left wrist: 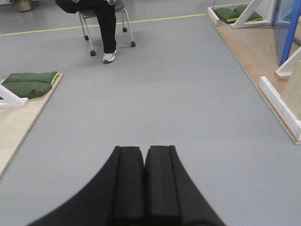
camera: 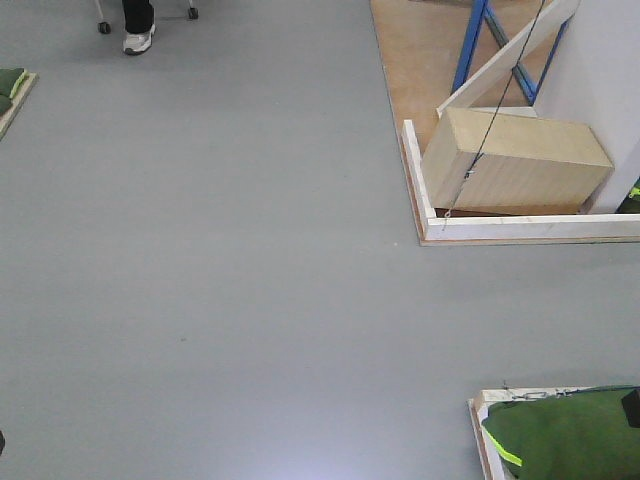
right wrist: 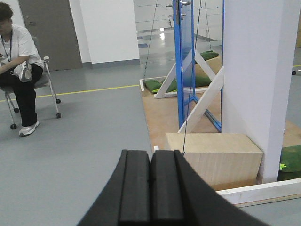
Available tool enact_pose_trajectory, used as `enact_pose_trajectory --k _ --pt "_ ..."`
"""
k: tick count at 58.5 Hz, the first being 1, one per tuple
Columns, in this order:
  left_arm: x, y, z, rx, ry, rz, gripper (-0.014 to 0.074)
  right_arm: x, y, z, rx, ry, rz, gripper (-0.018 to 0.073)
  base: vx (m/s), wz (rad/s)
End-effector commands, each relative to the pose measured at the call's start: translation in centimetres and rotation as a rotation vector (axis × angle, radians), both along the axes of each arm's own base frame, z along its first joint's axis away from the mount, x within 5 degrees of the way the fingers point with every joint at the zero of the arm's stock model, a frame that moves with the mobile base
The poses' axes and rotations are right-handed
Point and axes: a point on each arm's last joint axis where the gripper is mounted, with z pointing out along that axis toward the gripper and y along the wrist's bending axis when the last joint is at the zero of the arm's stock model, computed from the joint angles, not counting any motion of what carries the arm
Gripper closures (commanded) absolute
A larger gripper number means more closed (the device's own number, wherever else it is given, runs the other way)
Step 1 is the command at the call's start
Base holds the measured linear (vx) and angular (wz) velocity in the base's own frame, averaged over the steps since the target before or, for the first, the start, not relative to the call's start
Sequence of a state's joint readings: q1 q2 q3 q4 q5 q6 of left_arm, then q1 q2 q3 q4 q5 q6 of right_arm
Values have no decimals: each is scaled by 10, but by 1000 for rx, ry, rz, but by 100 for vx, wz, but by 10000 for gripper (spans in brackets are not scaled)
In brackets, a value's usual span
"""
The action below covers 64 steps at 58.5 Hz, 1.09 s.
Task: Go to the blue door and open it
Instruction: 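Drive the base forward toward the blue door on the wooden platform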
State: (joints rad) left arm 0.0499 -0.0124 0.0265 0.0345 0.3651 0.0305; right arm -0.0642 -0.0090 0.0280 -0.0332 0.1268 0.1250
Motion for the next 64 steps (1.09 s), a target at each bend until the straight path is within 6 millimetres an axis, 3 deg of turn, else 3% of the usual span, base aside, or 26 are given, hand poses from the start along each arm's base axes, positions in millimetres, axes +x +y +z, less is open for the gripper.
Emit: enact_pose_trajectory --k 1,64 --pt "1 0 7 -3 -94 -1 526 0 0 2 -17 -81 3 557 0 0" --pt "1 0 8 -3 -96 -2 526 -1 0 2 -17 -83 2 557 8 3"
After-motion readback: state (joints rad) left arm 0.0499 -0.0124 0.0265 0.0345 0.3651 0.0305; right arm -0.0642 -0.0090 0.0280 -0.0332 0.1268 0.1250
